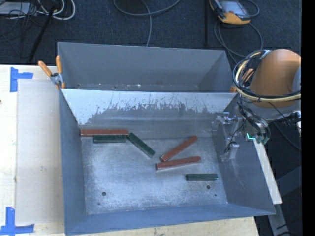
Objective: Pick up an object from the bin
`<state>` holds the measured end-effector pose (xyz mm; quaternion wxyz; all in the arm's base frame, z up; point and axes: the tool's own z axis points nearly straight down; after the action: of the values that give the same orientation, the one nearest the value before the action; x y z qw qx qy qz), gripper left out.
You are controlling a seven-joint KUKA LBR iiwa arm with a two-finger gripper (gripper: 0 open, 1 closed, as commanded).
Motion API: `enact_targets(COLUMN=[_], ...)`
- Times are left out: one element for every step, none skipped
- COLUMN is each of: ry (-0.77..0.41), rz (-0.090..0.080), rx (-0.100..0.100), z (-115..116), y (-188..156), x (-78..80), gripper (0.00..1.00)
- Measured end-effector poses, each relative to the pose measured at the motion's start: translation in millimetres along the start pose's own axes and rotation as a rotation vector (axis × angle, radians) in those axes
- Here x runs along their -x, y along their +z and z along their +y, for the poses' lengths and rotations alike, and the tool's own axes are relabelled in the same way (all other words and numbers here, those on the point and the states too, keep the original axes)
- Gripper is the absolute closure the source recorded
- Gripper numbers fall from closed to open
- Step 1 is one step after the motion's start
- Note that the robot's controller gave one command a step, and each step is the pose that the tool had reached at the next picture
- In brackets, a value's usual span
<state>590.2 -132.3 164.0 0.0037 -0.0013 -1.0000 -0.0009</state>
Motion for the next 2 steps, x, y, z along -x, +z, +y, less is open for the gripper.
enact_targets(ry=[-0.003,-0.137], rz=[-0.007,-0.009], rx=[-0.001,-0.003], z=[0.5,38.6], y=[-4.4,44.2], x=[1.9,6.1], gripper=[0.0,0.0])
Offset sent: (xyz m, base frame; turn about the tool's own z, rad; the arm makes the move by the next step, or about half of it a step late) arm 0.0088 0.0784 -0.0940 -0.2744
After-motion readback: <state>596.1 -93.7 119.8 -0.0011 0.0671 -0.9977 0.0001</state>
